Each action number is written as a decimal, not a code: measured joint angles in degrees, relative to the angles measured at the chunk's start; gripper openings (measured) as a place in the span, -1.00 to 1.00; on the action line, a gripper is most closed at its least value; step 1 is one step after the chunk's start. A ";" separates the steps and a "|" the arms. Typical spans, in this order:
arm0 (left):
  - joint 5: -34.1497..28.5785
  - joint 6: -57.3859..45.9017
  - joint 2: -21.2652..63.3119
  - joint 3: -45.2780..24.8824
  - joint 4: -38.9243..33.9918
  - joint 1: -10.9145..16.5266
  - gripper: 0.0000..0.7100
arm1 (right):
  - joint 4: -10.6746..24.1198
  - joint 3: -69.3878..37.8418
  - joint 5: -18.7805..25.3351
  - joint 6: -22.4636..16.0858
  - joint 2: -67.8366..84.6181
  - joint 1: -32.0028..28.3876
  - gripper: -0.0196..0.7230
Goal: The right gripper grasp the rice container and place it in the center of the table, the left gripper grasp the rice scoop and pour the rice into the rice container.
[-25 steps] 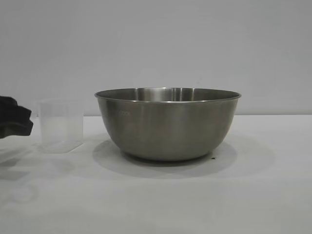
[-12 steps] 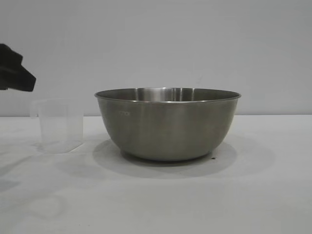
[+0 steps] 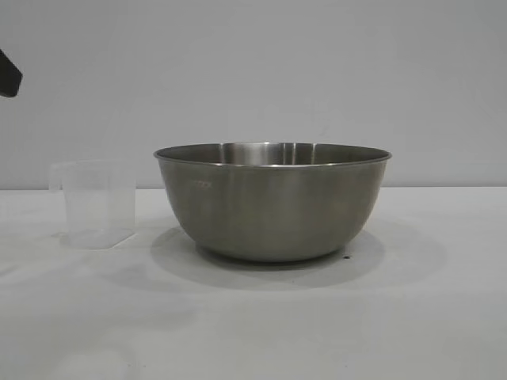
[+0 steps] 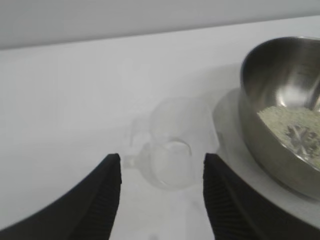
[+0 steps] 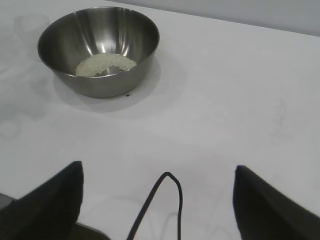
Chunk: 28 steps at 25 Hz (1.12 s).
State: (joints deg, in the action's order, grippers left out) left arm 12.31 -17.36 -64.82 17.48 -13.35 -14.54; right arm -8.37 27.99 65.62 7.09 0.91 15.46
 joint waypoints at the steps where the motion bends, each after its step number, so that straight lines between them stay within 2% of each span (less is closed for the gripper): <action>1: -2.75 -0.13 1.53 0.00 0.00 0.00 -0.09 | 0.00 0.00 0.00 0.00 0.00 0.00 0.59; 5: -16.26 -0.34 7.69 2.84 0.00 0.00 -0.09 | 0.00 0.00 0.00 0.00 0.00 0.00 0.59; 10: -29.75 1.02 16.56 8.68 0.00 0.00 -0.09 | 0.00 0.00 0.00 0.00 0.00 0.00 0.59; 14: -40.90 5.87 24.33 11.46 1.43 0.00 -0.09 | 0.00 0.00 0.00 0.00 0.00 0.00 0.59; 19: -54.89 12.88 34.16 12.32 6.63 0.00 -0.09 | 0.00 0.00 0.00 0.00 0.00 0.00 0.59; 28: -68.58 16.91 52.12 12.34 14.43 0.00 -0.09 | 0.00 0.00 0.00 0.00 0.00 0.00 0.59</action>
State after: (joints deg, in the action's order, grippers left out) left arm -56.28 -0.44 -12.70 29.82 1.08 -14.54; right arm -8.37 27.99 65.62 7.09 0.91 15.46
